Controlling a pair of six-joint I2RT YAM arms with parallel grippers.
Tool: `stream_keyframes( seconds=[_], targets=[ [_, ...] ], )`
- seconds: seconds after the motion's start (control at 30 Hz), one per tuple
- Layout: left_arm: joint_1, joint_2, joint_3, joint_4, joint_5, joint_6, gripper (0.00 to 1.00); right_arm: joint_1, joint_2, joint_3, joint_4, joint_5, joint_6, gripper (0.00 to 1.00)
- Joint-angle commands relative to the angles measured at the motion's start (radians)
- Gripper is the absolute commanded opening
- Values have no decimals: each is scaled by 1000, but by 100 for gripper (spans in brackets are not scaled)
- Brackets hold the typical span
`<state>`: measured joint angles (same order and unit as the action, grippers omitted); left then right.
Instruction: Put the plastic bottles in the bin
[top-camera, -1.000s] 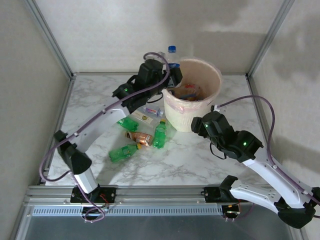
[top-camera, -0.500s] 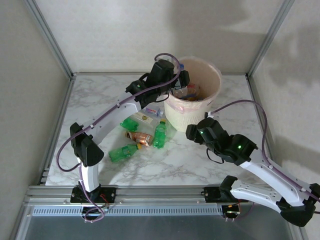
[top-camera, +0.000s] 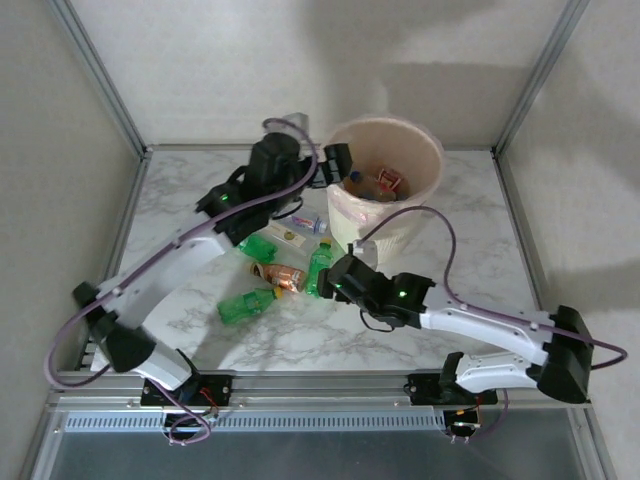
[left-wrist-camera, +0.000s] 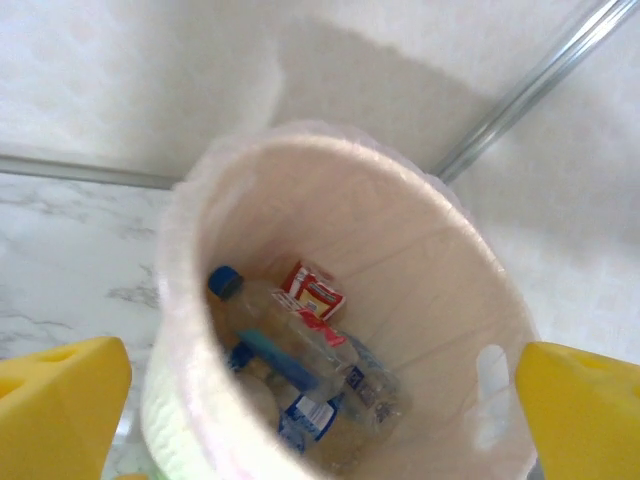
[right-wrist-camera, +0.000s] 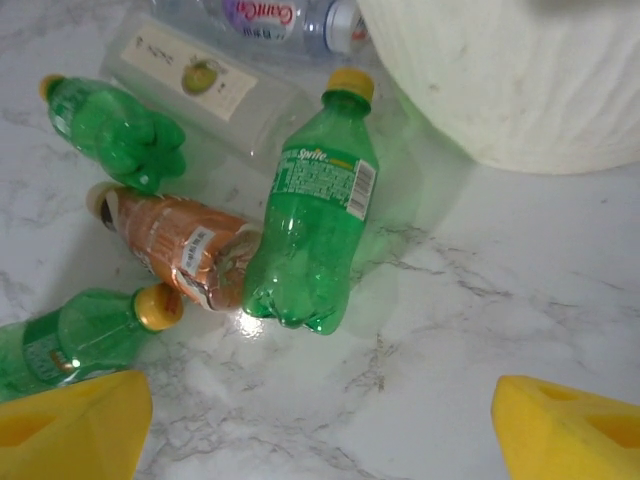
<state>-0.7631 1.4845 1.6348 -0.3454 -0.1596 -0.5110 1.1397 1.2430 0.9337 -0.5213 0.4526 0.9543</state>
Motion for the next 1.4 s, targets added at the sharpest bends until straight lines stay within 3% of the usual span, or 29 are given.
stream_keyframes(
  seconds=[0.0, 0.23, 0.53, 0.8, 1.37],
  targets=[
    [23, -150, -141, 111, -74, 43, 100, 6, 73, 21, 51, 58, 45, 91],
    [115, -372, -414, 123, -98, -17, 100, -28, 242, 88, 58, 60, 56, 89],
    [203, -511, -643, 53, -57, -92, 98, -59, 366, 127, 121, 6, 23, 82],
    [214, -551, -733, 24, -43, -139, 97, -78, 444, 146, 108, -17, 36, 78],
    [222, -543, -749, 25, -12, -153, 95, -102, 531, 163, 150, -83, -11, 78]
  ],
)
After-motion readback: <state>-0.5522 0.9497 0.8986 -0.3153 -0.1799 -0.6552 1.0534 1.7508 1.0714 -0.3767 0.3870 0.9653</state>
